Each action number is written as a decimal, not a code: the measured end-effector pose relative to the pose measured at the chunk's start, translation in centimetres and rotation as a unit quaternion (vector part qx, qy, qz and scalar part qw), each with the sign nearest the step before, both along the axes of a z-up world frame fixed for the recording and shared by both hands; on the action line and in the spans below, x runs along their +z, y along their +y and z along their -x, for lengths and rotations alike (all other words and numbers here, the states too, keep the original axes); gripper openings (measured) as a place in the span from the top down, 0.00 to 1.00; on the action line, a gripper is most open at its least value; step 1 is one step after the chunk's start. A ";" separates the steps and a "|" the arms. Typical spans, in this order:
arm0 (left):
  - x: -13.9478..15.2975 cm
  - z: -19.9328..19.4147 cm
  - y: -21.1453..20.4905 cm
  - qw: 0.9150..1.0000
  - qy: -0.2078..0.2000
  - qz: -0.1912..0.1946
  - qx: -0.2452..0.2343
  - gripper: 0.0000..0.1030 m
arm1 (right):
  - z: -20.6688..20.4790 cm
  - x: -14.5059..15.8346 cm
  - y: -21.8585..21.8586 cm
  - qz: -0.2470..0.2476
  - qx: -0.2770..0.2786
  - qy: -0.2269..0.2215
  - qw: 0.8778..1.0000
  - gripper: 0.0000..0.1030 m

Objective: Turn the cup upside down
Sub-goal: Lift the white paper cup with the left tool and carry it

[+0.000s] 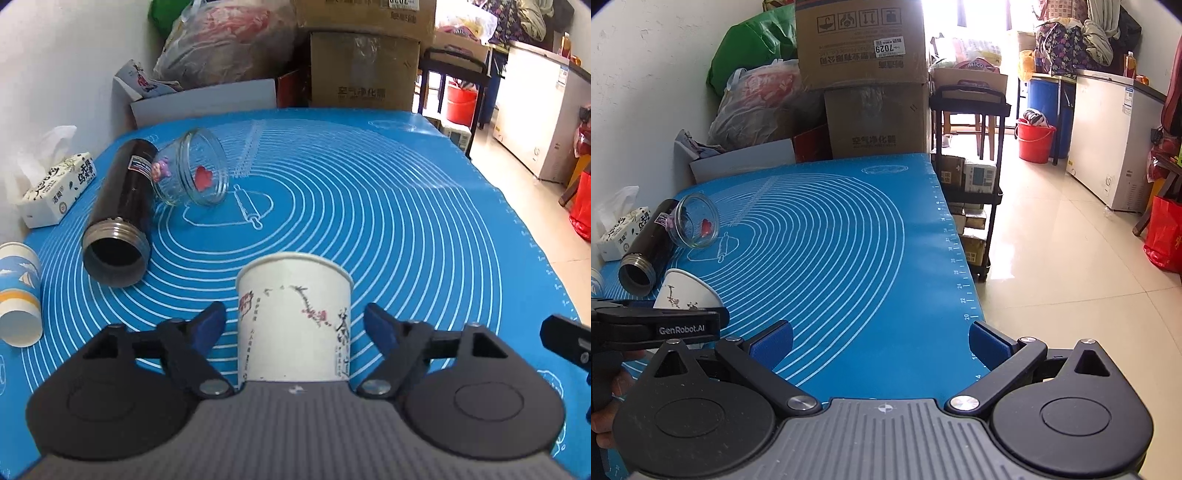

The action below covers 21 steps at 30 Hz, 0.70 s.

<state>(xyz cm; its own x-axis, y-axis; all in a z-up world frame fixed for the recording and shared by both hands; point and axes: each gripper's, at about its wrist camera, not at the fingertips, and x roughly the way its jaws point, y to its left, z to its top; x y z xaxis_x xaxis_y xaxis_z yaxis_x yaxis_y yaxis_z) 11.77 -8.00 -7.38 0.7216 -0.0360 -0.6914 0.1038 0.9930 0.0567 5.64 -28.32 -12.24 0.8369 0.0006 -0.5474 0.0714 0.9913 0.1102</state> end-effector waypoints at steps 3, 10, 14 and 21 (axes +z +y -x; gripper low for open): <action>0.2 0.0 0.1 1.000 0.000 0.002 0.001 0.17 | 0.1 0.0 0.1 0.003 0.002 0.001 1.000 0.00; 0.8 0.5 0.2 1.000 -0.009 0.004 0.003 0.13 | 0.3 0.4 0.4 0.008 0.006 0.002 1.000 0.00; 1.5 0.8 0.2 1.000 -0.014 0.006 -0.002 0.12 | 0.5 0.7 0.4 0.012 0.007 0.002 1.000 0.00; 2.4 1.3 0.8 1.000 -0.024 0.006 -0.001 0.11 | 1.1 1.4 0.9 0.022 0.011 -0.002 1.000 0.00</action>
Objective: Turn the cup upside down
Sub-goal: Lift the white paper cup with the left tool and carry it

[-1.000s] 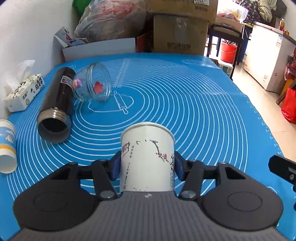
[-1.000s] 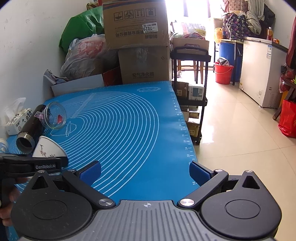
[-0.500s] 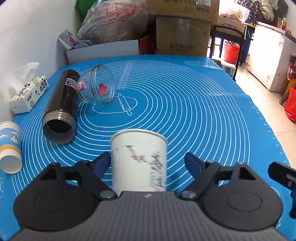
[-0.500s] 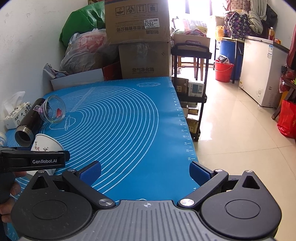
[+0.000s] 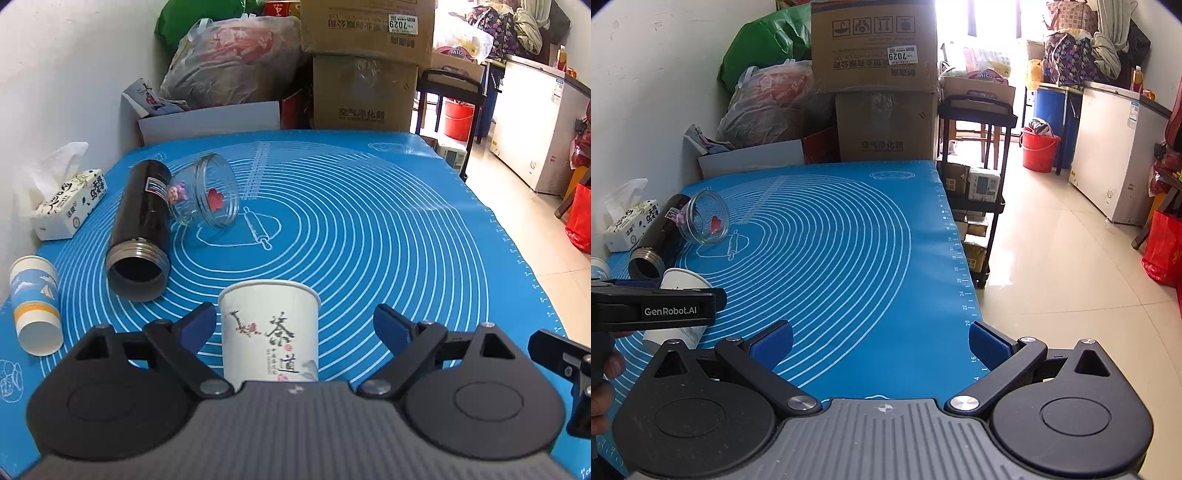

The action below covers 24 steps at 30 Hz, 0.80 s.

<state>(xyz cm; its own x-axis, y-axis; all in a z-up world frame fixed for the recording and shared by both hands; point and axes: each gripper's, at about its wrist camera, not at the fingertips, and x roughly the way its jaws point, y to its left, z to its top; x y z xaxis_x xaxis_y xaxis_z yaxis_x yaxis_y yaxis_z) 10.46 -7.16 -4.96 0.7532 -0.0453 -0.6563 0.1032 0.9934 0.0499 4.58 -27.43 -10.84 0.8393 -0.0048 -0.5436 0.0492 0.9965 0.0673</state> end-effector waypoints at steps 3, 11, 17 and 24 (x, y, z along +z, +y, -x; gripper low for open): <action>0.6 0.3 0.7 1.000 -0.004 0.004 0.006 0.11 | 0.2 0.3 0.3 0.007 0.004 0.000 1.000 0.00; 3.3 2.2 4.1 0.999 -0.043 0.005 0.033 0.06 | 0.0 2.6 3.3 0.110 0.051 0.001 0.993 0.00; 3.7 3.4 7.4 0.998 -0.048 0.001 0.044 0.06 | -1.0 4.5 7.7 0.255 0.108 0.001 0.961 0.00; 3.1 4.1 10.9 0.997 -0.040 0.011 0.058 0.06 | -1.4 4.8 11.6 0.281 0.140 0.010 0.949 0.00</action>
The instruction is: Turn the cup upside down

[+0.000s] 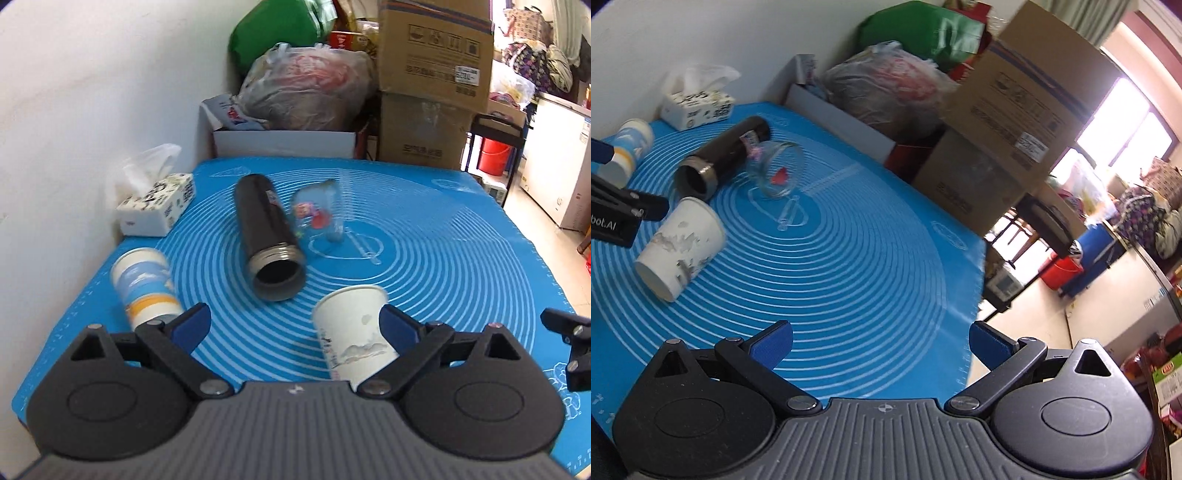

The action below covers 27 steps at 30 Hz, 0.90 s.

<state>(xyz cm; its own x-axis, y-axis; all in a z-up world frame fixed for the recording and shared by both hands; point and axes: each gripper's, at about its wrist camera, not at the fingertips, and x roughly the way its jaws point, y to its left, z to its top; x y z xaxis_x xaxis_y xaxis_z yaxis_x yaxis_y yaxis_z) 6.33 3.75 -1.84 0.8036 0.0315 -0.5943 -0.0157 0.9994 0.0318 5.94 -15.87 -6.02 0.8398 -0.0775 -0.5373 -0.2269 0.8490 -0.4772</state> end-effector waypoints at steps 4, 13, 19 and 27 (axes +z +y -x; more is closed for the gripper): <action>-0.2 0.6 2.2 1.000 0.000 0.000 0.011 0.06 | 0.0 -0.1 2.3 0.016 0.029 0.012 0.999 0.00; -1.2 1.9 6.8 0.999 0.005 0.031 0.038 0.06 | 1.1 -2.2 10.7 0.375 0.207 -0.020 0.903 0.00; -2.2 2.2 8.8 0.997 0.020 0.046 0.050 0.06 | 2.2 -6.9 13.9 0.573 0.294 -0.049 0.764 0.00; -2.9 2.4 10.3 0.997 0.020 0.051 0.061 0.06 | 3.0 -12.6 14.4 0.711 0.371 -0.070 0.593 0.00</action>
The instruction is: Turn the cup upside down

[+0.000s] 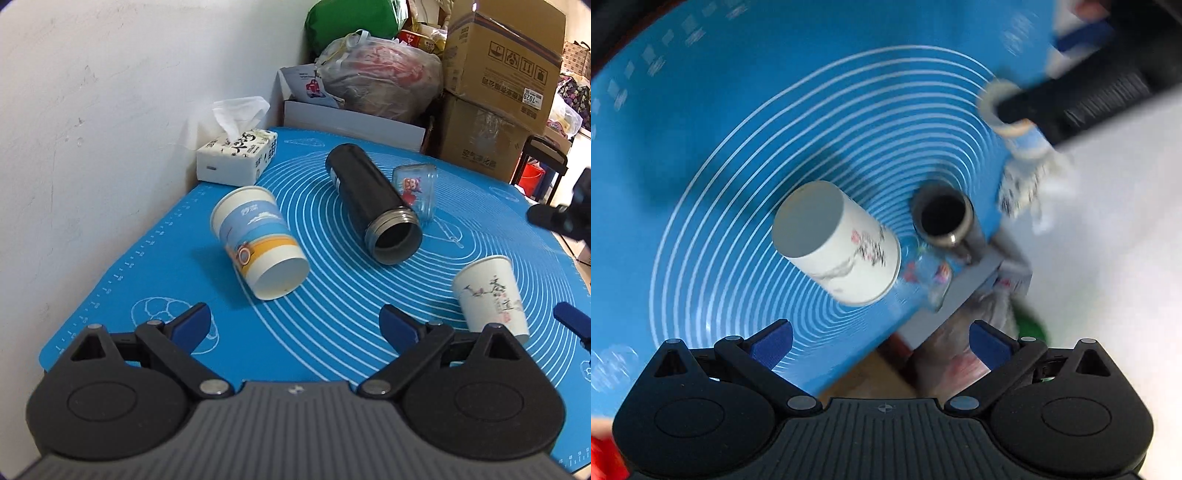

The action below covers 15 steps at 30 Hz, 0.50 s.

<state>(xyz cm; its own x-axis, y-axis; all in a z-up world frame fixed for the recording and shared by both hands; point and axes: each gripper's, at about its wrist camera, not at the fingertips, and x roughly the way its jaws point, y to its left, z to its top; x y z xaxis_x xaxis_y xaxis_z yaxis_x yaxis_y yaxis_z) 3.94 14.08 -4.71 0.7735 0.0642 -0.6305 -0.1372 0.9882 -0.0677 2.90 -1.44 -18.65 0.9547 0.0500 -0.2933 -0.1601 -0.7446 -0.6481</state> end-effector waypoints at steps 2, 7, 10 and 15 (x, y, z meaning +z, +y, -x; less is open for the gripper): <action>-0.2 0.0 0.1 1.000 0.003 0.001 -0.001 0.06 | 0.0 -0.8 -0.2 0.037 0.026 -0.003 0.999 0.01; -0.5 0.0 0.0 1.000 0.006 0.004 -0.005 0.06 | -0.5 -2.3 -1.3 0.135 0.095 -0.019 0.986 0.03; -0.5 0.0 -0.1 1.000 0.005 0.005 -0.009 0.06 | -0.9 -3.1 -1.8 0.178 0.117 -0.014 0.977 0.07; -0.7 0.0 -0.2 1.000 0.007 0.007 -0.010 0.06 | -1.1 -4.2 -2.9 0.244 0.161 0.006 0.956 0.11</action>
